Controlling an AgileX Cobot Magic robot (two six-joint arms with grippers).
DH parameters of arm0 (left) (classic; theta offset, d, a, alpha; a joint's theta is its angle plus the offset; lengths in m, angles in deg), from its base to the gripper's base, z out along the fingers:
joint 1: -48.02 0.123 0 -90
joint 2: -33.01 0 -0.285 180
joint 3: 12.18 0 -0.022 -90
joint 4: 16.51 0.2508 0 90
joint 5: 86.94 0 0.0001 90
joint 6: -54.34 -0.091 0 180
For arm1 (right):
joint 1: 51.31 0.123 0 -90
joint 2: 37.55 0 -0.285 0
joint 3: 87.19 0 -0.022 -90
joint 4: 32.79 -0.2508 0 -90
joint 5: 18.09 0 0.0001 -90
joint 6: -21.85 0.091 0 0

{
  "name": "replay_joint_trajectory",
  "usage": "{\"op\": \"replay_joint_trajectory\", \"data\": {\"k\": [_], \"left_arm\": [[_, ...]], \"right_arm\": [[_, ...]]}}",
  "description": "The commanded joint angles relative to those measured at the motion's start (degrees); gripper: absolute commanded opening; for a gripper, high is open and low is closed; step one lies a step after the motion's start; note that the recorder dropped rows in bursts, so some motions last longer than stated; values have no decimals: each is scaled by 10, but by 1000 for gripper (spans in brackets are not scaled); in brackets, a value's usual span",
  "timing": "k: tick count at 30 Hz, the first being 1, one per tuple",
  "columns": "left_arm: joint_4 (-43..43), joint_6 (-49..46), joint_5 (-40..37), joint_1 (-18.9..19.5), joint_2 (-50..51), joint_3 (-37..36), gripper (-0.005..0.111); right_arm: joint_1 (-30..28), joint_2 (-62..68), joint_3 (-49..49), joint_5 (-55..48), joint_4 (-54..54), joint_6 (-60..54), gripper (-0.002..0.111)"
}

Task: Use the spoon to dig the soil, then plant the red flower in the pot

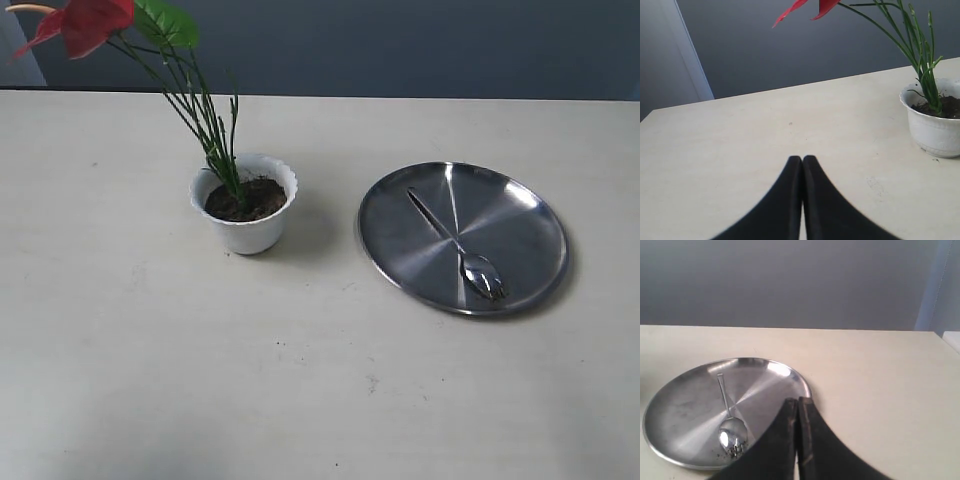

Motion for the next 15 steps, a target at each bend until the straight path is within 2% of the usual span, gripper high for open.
{"op": "replay_joint_trajectory", "data": {"k": [1,15], "left_arm": [[-1,2,3,2,-4,-1,0],[-1,2,3,2,-4,-1,0]], "right_arm": [[-2,-4,14,8,3,12,-1],[-2,-4,14,-4,-1,12,-1]]}}
